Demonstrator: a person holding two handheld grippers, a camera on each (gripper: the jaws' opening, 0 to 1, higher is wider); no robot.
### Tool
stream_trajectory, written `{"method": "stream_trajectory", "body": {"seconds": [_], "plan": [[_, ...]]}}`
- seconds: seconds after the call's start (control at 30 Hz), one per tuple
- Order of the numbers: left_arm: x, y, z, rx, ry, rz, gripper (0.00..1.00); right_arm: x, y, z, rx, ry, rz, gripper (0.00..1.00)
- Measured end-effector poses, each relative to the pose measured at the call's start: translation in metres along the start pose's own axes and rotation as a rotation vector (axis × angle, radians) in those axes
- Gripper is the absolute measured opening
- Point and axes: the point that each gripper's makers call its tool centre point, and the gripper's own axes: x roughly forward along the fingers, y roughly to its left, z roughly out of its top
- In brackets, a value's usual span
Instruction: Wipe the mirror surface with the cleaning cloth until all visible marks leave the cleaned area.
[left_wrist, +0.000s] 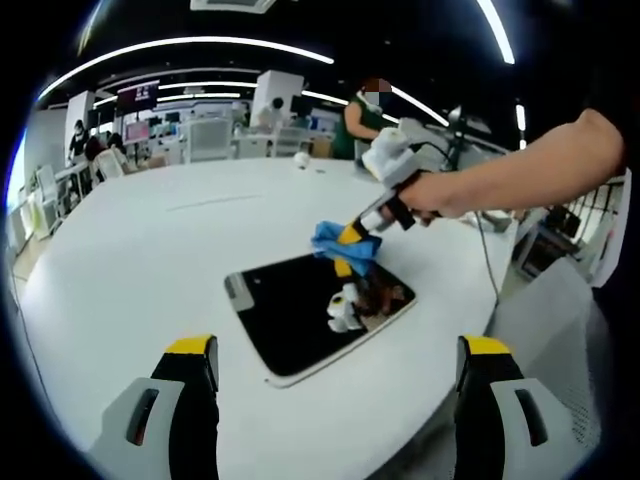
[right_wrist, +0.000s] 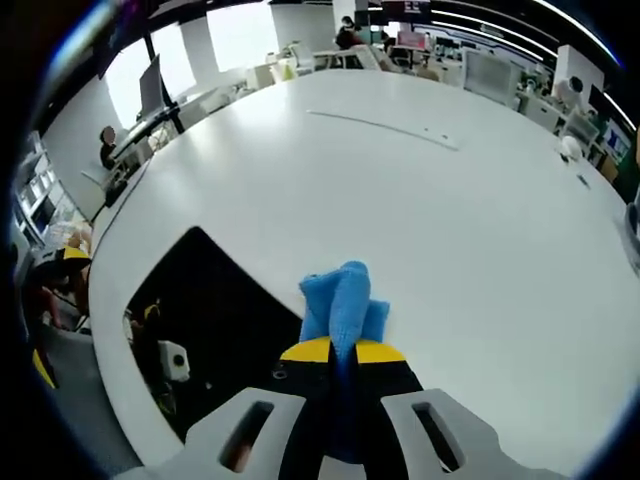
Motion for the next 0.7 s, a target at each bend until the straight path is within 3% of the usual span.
{"method": "stream_trajectory", "body": {"seconds": [0.3, 0.7], "plan": [[0.0, -0.001, -0.001, 0.009, 0.003, -0.004, 1.0, -0.002, -0.002, 0.003, -0.026, 0.015, -0.02, 0.01], [0.001, -0.001, -0.005, 0.026, 0.019, -0.003, 1.0, -0.027, -0.018, 0.033, 0.008, -0.042, -0.034, 0.01]]}}
